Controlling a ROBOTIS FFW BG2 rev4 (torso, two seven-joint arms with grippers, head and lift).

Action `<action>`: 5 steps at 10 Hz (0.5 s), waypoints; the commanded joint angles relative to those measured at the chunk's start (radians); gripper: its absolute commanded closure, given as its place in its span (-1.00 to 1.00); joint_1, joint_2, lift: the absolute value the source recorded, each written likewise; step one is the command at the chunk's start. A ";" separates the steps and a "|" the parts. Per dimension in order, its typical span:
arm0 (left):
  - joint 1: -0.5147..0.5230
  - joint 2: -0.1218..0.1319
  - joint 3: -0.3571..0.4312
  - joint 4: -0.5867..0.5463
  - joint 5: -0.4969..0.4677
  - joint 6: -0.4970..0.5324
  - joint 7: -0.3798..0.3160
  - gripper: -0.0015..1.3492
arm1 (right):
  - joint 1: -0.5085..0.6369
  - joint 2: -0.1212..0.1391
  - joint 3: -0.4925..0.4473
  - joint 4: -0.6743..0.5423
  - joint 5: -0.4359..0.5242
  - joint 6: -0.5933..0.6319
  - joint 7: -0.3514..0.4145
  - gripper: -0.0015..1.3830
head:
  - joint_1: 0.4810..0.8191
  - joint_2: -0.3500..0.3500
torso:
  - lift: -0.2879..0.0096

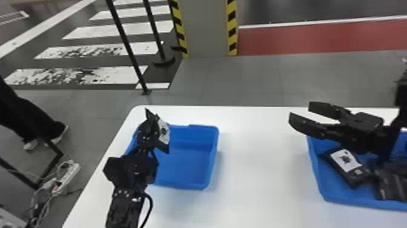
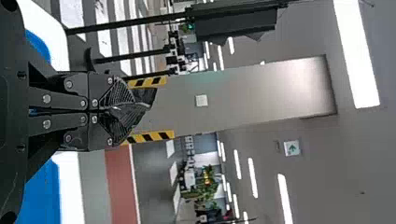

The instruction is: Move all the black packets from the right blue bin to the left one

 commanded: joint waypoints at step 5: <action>0.000 -0.003 -0.053 0.040 0.155 -0.105 -0.017 -0.94 | 0.067 -0.002 -0.032 -0.095 0.081 0.081 -0.091 -0.55 | 0.27 0.59 | 0.20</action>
